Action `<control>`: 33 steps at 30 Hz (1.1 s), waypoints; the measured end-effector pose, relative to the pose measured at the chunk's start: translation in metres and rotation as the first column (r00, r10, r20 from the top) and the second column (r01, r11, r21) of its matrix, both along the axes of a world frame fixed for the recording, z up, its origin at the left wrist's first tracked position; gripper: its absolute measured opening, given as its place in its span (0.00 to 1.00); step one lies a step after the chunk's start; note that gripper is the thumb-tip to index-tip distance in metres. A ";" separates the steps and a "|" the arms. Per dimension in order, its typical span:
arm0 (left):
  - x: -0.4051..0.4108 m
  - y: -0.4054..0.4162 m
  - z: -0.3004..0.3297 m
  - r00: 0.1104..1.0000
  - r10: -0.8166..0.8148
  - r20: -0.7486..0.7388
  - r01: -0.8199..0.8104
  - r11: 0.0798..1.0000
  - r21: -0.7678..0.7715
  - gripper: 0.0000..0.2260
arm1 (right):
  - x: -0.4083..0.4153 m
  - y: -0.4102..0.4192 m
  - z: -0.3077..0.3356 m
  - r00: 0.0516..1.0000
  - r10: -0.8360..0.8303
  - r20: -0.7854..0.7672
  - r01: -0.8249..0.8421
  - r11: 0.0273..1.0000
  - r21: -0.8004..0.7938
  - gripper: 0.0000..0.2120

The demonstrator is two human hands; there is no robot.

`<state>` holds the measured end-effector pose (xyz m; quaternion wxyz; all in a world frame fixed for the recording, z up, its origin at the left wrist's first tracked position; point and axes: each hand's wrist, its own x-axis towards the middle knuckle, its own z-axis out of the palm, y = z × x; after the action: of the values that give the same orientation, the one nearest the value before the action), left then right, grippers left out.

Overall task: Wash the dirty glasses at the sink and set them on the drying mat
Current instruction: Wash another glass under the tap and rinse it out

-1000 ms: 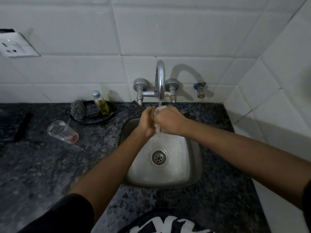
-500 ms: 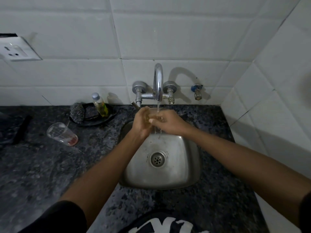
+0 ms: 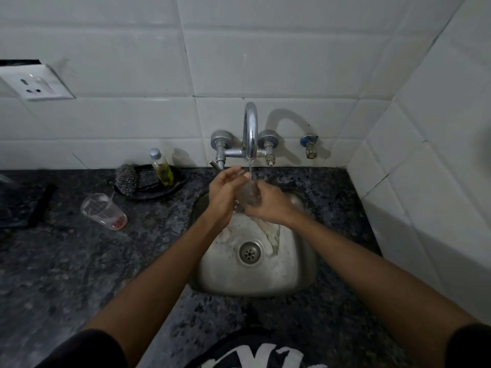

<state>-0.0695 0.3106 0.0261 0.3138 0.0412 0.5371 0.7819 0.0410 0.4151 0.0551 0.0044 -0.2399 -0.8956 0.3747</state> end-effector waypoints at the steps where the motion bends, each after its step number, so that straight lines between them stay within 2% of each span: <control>1: 0.001 -0.001 0.002 1.000 -0.010 -0.022 0.010 1.000 0.005 0.18 | -0.001 -0.001 -0.001 1.000 -0.013 0.005 0.013 1.000 -0.022 0.30; 4: -0.001 -0.004 0.005 0.999 0.027 0.022 -0.028 0.999 0.037 0.20 | -0.001 -0.004 -0.005 0.996 -0.090 -0.026 0.086 0.987 -0.133 0.31; 9: -0.019 0.003 -0.002 0.969 0.247 0.005 -0.243 0.958 -0.155 0.19 | -0.006 -0.011 -0.008 0.967 -0.236 -0.101 0.204 0.946 -0.252 0.35; 12: -0.036 0.009 -0.007 0.961 0.271 -0.055 -0.276 0.922 -0.271 0.21 | -0.010 -0.010 -0.007 0.958 -0.257 -0.125 0.209 0.929 -0.307 0.36; 18: -0.058 0.019 0.001 0.940 0.116 -0.322 -0.252 0.870 -0.423 0.24 | -0.015 -0.006 -0.007 0.952 -0.254 -0.173 0.182 0.919 -0.349 0.37; 21: -0.060 0.020 0.004 0.879 0.049 -0.474 -0.323 0.793 -0.517 0.17 | -0.016 -0.006 -0.010 0.945 -0.275 -0.180 0.199 0.915 -0.352 0.40; 25: -0.061 0.017 0.001 0.774 -0.134 -0.619 -0.338 0.740 -0.582 0.11 | -0.015 -0.004 -0.010 0.932 -0.296 -0.209 0.220 0.920 -0.324 0.38; 28: -0.058 0.016 -0.001 0.691 -0.254 -0.677 -0.342 0.711 -0.615 0.10 | -0.016 -0.001 -0.008 0.926 -0.297 -0.234 0.219 0.926 -0.307 0.38; 33: -0.054 0.016 0.001 0.683 -0.312 -0.660 -0.319 0.685 -0.655 0.13 | -0.016 0.002 -0.008 0.928 -0.273 -0.255 0.208 0.945 -0.253 0.39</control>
<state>-0.1235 0.3270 0.0272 0.0606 0.2197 0.8794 0.4181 0.0250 0.4171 0.0472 0.1534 -0.2907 -0.8016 0.4994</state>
